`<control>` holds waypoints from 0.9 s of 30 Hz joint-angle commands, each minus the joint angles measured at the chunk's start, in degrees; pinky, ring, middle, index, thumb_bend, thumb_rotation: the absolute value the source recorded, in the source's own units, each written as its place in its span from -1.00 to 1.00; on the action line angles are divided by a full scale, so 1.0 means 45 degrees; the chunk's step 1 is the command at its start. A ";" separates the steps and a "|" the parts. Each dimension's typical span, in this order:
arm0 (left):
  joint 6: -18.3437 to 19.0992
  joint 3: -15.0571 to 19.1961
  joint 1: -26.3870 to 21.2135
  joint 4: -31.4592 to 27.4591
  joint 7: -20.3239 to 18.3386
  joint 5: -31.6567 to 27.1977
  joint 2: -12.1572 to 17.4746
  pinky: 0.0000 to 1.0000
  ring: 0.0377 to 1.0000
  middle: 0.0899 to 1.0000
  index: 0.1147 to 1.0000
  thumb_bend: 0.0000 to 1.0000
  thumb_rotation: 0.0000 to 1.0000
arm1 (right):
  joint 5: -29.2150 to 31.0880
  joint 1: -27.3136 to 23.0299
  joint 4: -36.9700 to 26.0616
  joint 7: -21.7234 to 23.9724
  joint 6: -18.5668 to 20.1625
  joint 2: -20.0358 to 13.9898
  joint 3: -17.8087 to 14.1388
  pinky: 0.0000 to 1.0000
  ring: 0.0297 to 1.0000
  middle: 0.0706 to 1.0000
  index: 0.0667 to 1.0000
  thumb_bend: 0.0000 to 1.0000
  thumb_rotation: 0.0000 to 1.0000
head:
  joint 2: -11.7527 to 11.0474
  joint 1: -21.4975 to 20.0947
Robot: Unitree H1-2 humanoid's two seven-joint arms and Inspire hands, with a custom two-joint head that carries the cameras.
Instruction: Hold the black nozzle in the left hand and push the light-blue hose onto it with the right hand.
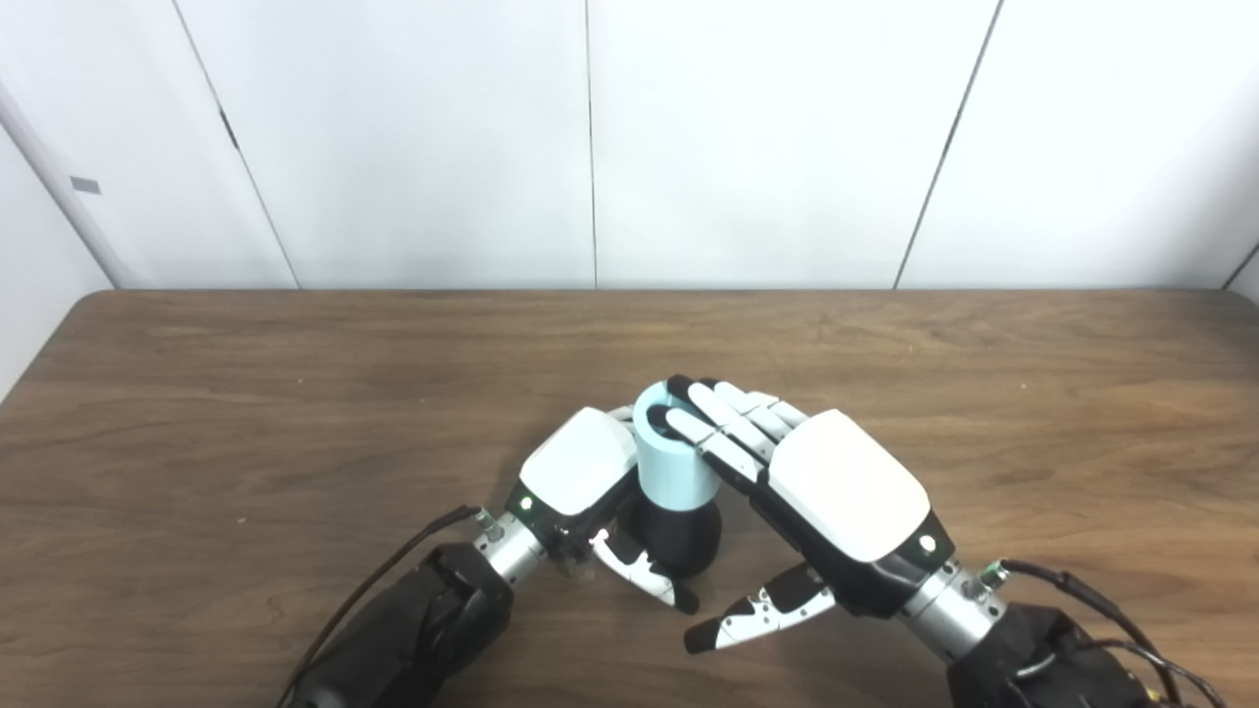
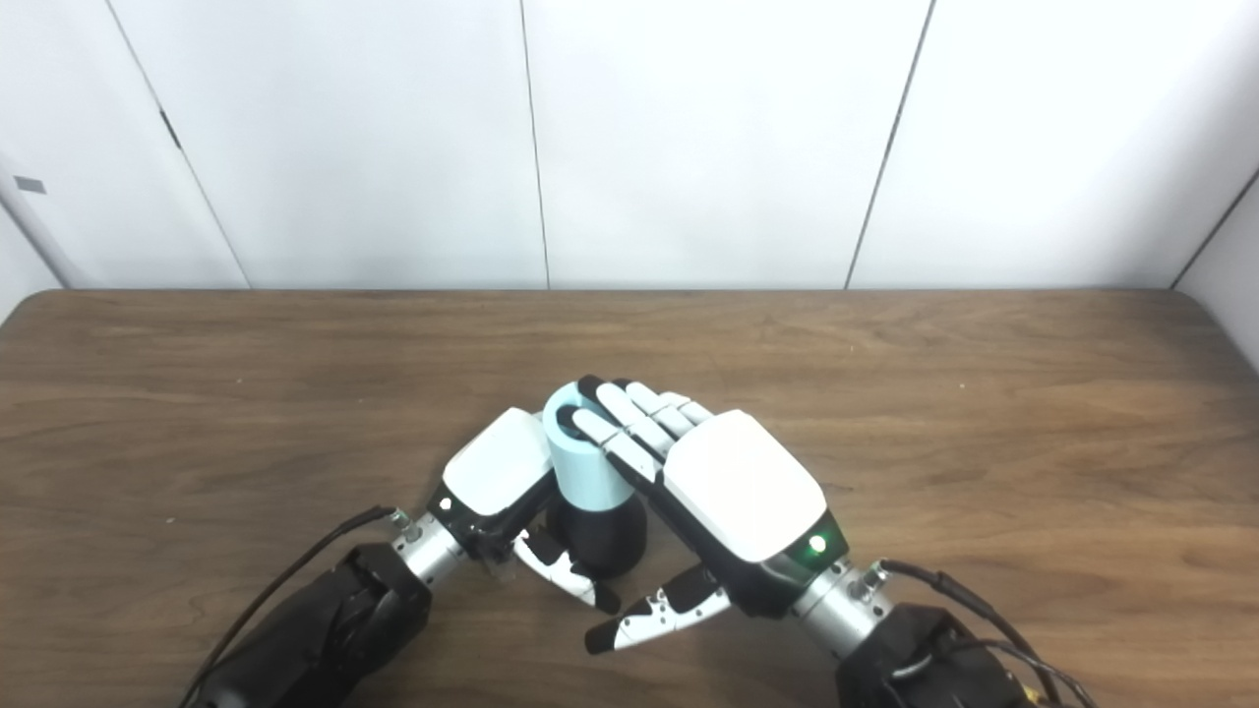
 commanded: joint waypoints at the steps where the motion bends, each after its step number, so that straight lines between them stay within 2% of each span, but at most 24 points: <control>1: -0.0162 -0.1468 0.3574 0.1744 -0.0891 -0.0377 -0.0834 0.53 0.02 -0.14 -0.16 0.05 -1.00 | 0.0018 0.1260 0.0883 0.2519 -0.0291 -0.0449 0.1249 0.75 0.93 0.88 0.89 1.00 0.32 | 0.0012 -0.0016; 14: -0.0362 -0.1462 0.3576 0.1847 -0.0761 -0.0423 -0.0799 0.54 0.02 -0.16 -0.14 0.04 -1.00 | -0.0117 0.1305 0.1017 0.2735 -0.0210 -0.0516 0.1337 0.75 0.93 0.87 0.88 1.00 0.38 | 0.0048 0.0005; 27: -0.0201 -0.1424 0.3607 0.1732 -0.0915 -0.0473 -0.0808 0.51 0.05 -0.13 -0.17 0.05 -1.00 | -0.0129 0.1443 0.0916 0.3166 -0.0158 -0.0710 0.1504 0.73 0.92 0.86 0.84 1.00 0.42 | 0.0058 -0.0007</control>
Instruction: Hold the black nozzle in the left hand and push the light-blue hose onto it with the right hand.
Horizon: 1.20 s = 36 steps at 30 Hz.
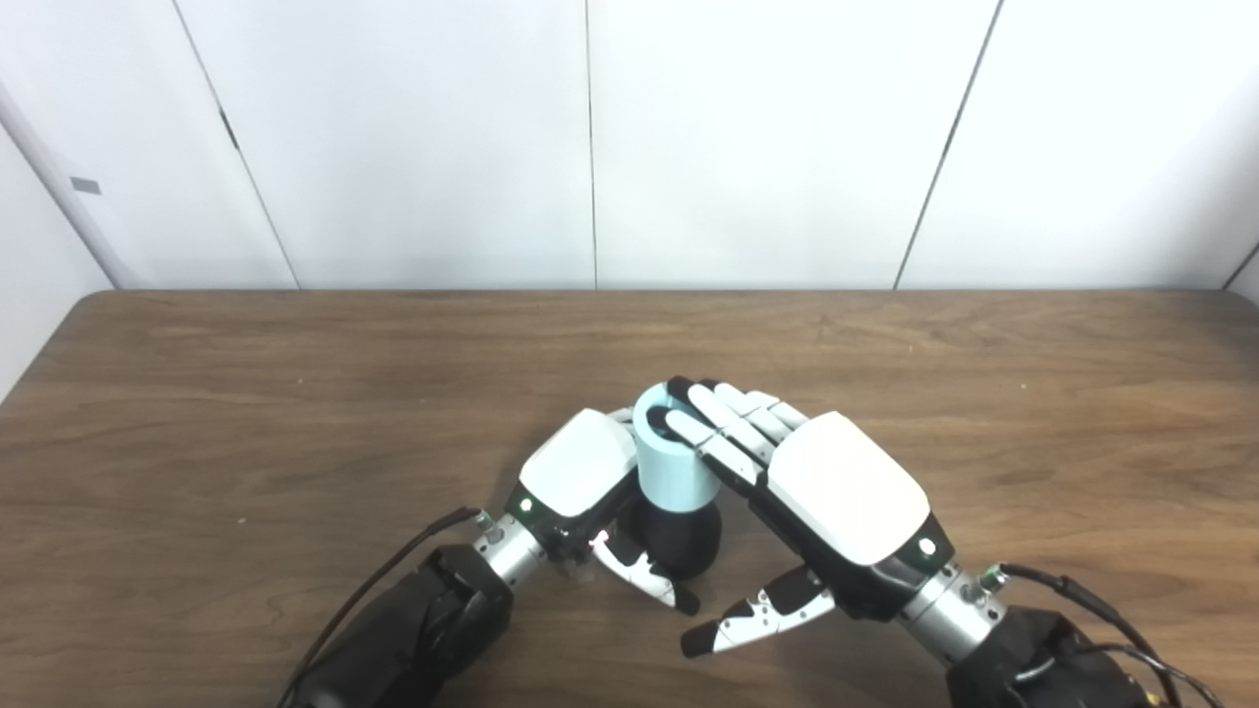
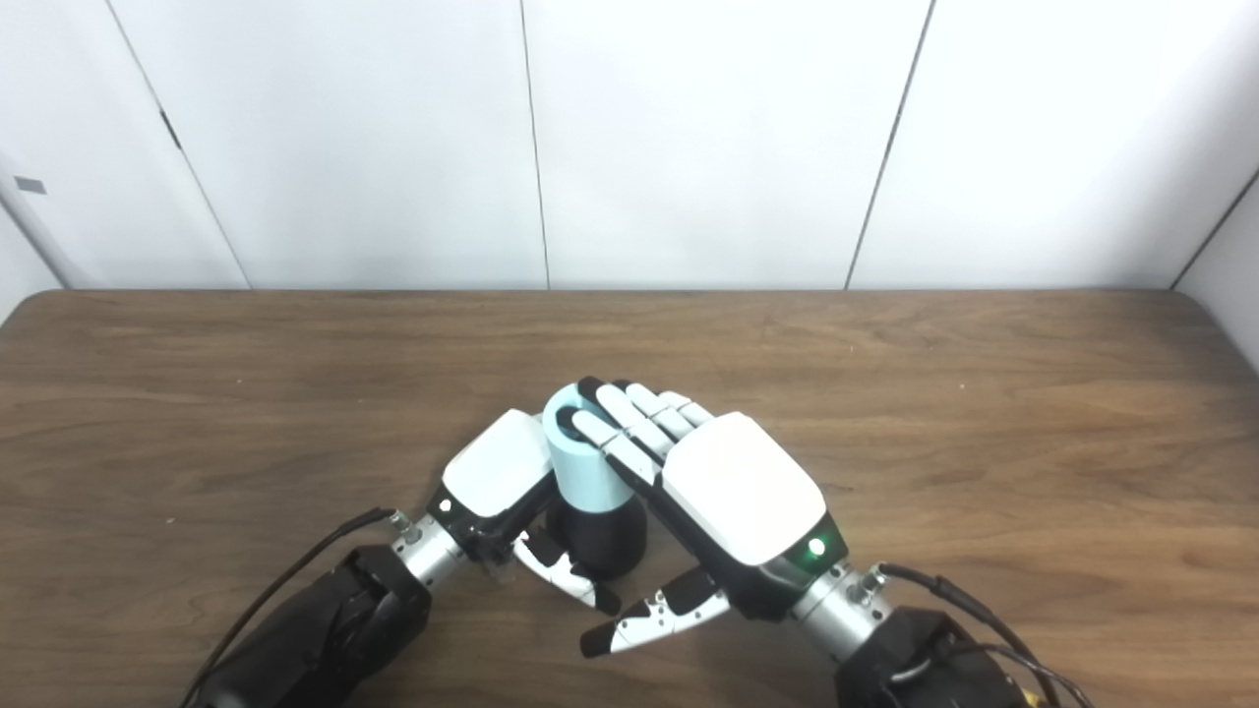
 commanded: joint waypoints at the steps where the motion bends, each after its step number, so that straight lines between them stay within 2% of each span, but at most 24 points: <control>1: -0.0230 -0.1435 0.3554 0.1792 -0.0883 -0.0432 -0.0806 0.51 0.05 -0.13 -0.18 0.05 -1.00 | 0.0003 0.1397 0.0979 0.3197 -0.0226 -0.0720 0.1426 0.73 0.92 0.86 0.84 1.00 0.43 | 0.0019 -0.0007; 22: -0.0368 -0.1386 0.3607 0.1739 -0.0878 -0.0557 -0.0721 0.56 0.06 -0.13 -0.17 0.05 -1.00 | -0.0135 0.1329 0.1007 0.4236 0.0372 -0.0874 0.1830 0.75 0.91 0.87 0.87 0.96 0.52 | 0.0075 -0.0026; 36: -0.0422 -0.1410 0.3578 0.1865 -0.0530 -0.0337 -0.0783 0.53 0.05 -0.14 -0.16 0.05 -1.00 | -0.0035 0.1143 0.1257 0.4646 0.0660 -0.1013 0.2136 0.79 0.92 0.89 0.89 0.93 0.58 | 0.0066 -0.0059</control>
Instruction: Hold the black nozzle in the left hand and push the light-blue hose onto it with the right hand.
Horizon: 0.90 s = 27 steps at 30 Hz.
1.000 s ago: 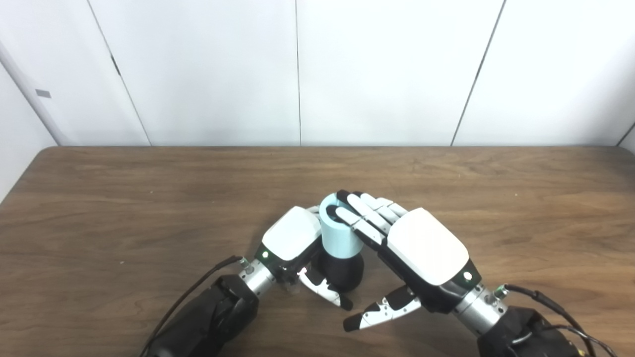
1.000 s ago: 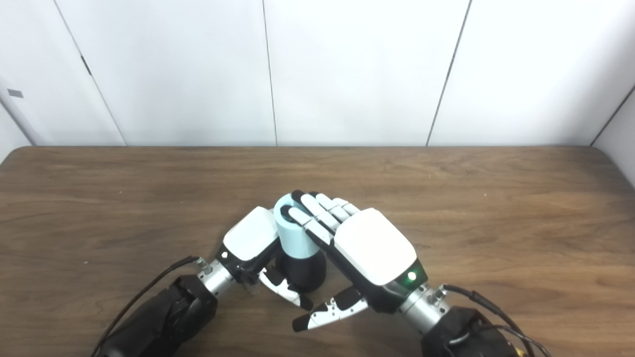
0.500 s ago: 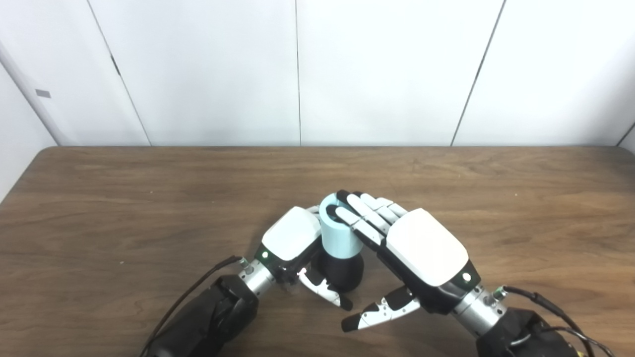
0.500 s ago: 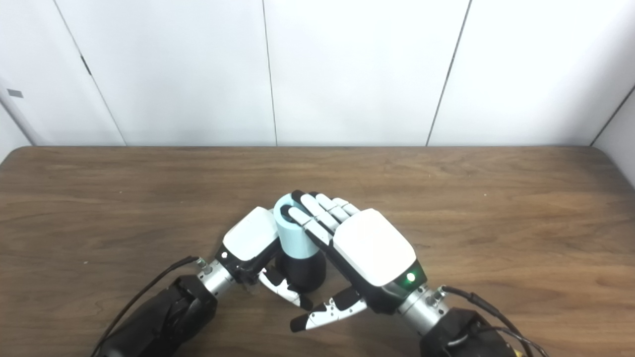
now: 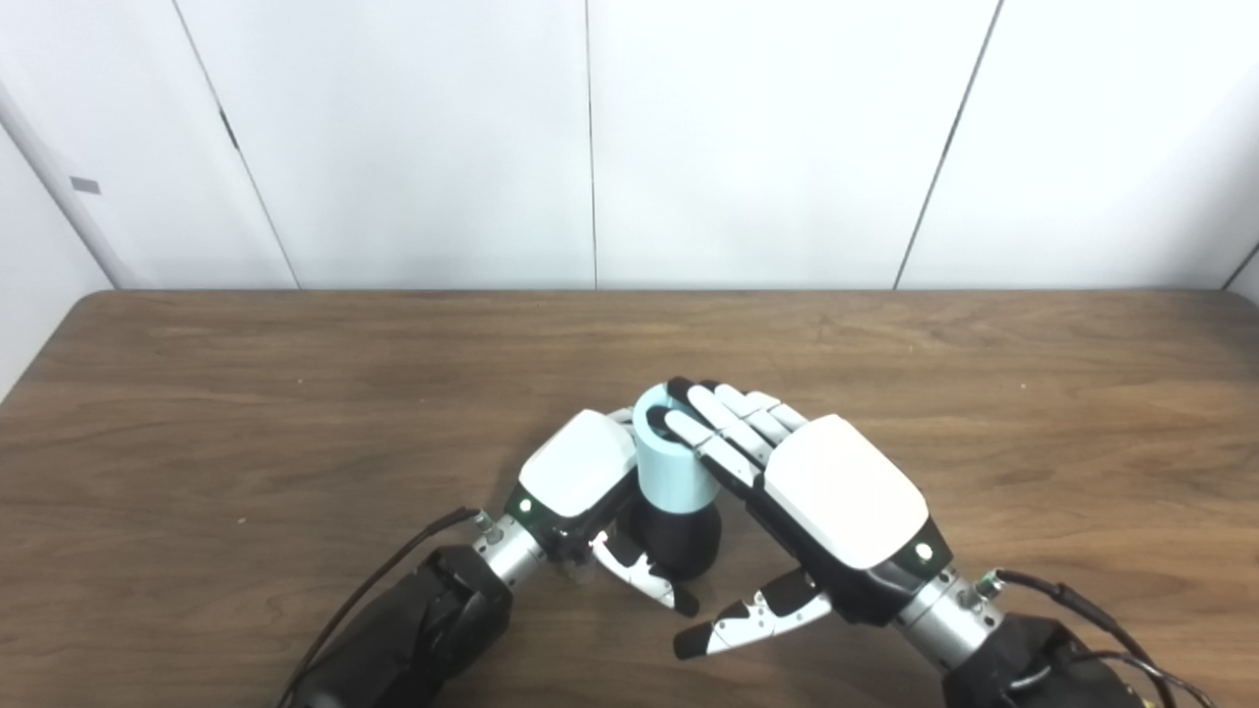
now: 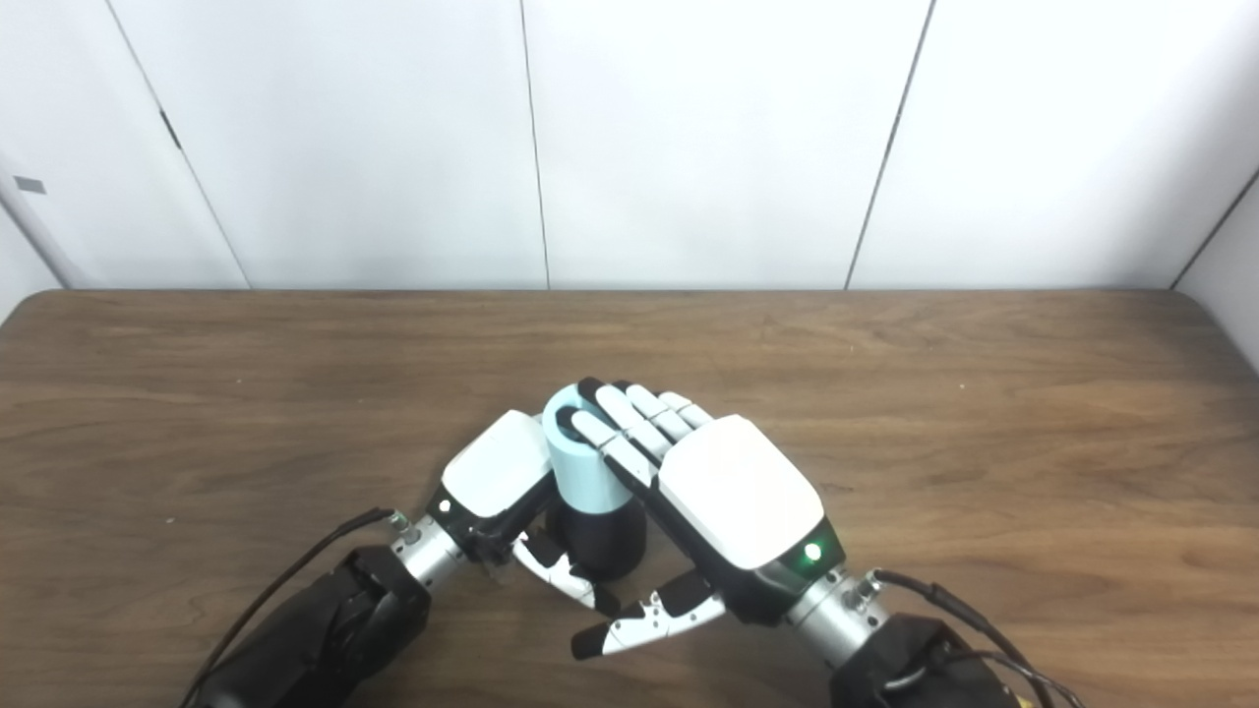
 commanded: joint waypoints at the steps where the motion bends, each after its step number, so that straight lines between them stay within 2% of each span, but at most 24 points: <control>1: -0.0428 -0.1460 0.3545 0.1973 -0.0391 -0.0233 -0.0815 0.53 0.04 -0.14 -0.16 0.05 -1.00 | 0.0388 0.1150 0.1626 0.4585 -0.0050 -0.0959 0.1695 0.80 0.92 0.89 0.89 0.93 0.58 | 0.0006 -0.0021; 15: -0.0207 -0.1564 0.3432 0.1994 -0.0591 -0.0025 -0.0835 0.55 0.04 -0.13 -0.17 0.05 -1.00 | 0.0503 0.0918 0.2099 0.4755 0.0168 -0.1062 0.1941 0.83 0.93 0.92 0.92 0.90 0.72 | -0.0017 -0.0043; 27: -0.0255 -0.1551 0.3434 0.2054 -0.0470 -0.0004 -0.0875 0.54 0.01 -0.15 -0.15 0.04 -1.00 | 0.0639 0.0889 0.2235 0.4941 0.0422 -0.1063 0.1966 0.85 0.94 0.94 0.94 0.88 0.71 | -0.0008 -0.0029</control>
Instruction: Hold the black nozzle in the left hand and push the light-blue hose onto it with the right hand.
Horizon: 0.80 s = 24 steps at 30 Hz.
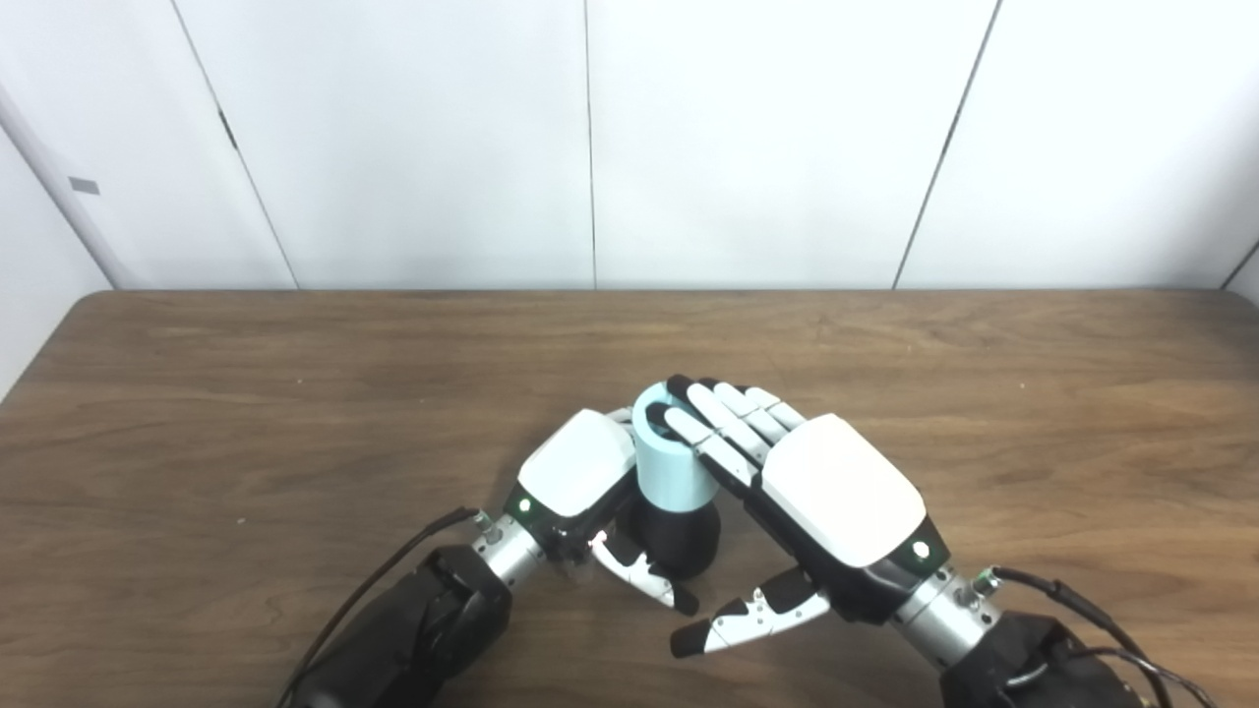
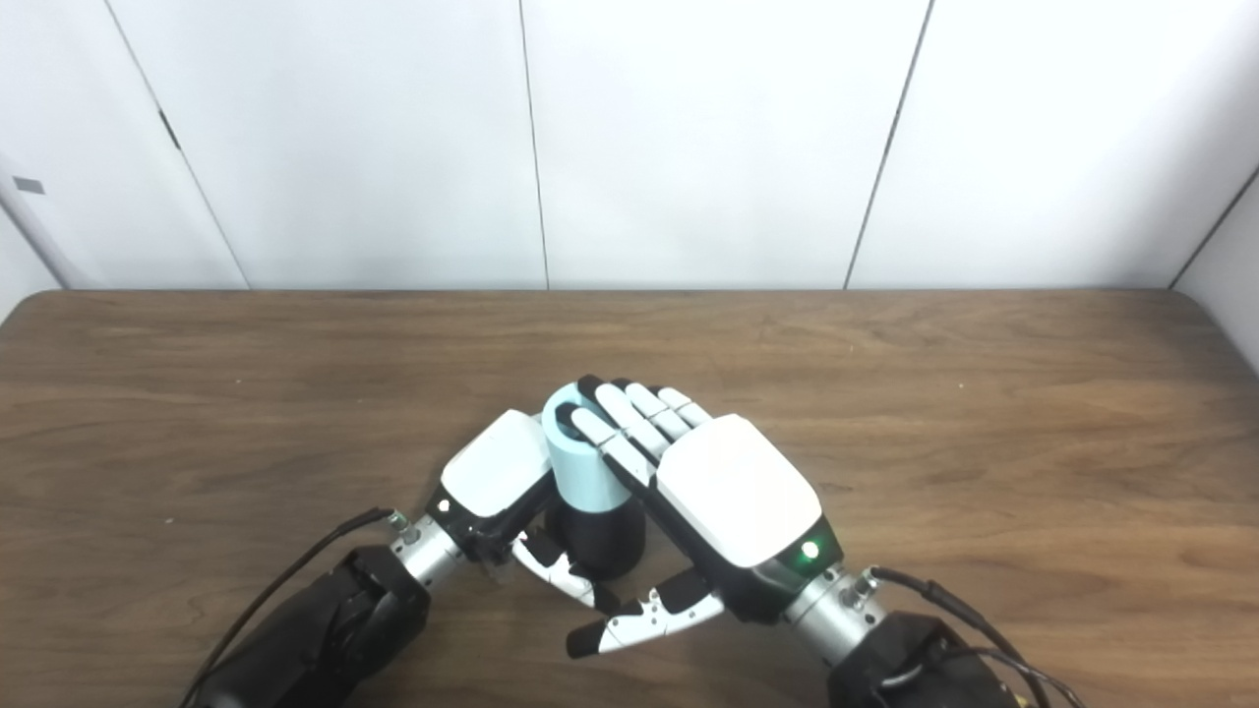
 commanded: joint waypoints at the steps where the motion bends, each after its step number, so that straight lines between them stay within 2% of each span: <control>1: -0.0265 -0.1572 0.3437 0.2040 -0.0487 -0.0042 -0.0879 0.54 0.01 -0.15 -0.15 0.04 -1.00 | 0.0639 0.1012 0.2241 0.4928 0.0117 -0.0944 0.1737 0.85 0.94 0.94 0.93 0.88 0.71 | 0.0011 -0.0010; 11: -0.0347 -0.1570 0.3506 0.1880 -0.0408 -0.0077 -0.0830 0.51 -0.02 -0.16 -0.13 0.04 -1.00 | 0.0644 0.0795 0.2160 0.5807 0.0539 -0.1009 0.1985 0.88 0.97 0.95 0.95 0.85 0.78 | 0.0109 -0.0032; 24: -0.0387 -0.1524 0.3521 0.1840 -0.0505 -0.0184 -0.0810 0.52 -0.02 -0.17 -0.13 0.04 -1.00 | 0.0843 0.0652 0.2285 0.5813 0.0763 -0.1052 0.2156 0.85 0.93 0.90 0.90 0.86 0.80 | 0.0085 -0.0043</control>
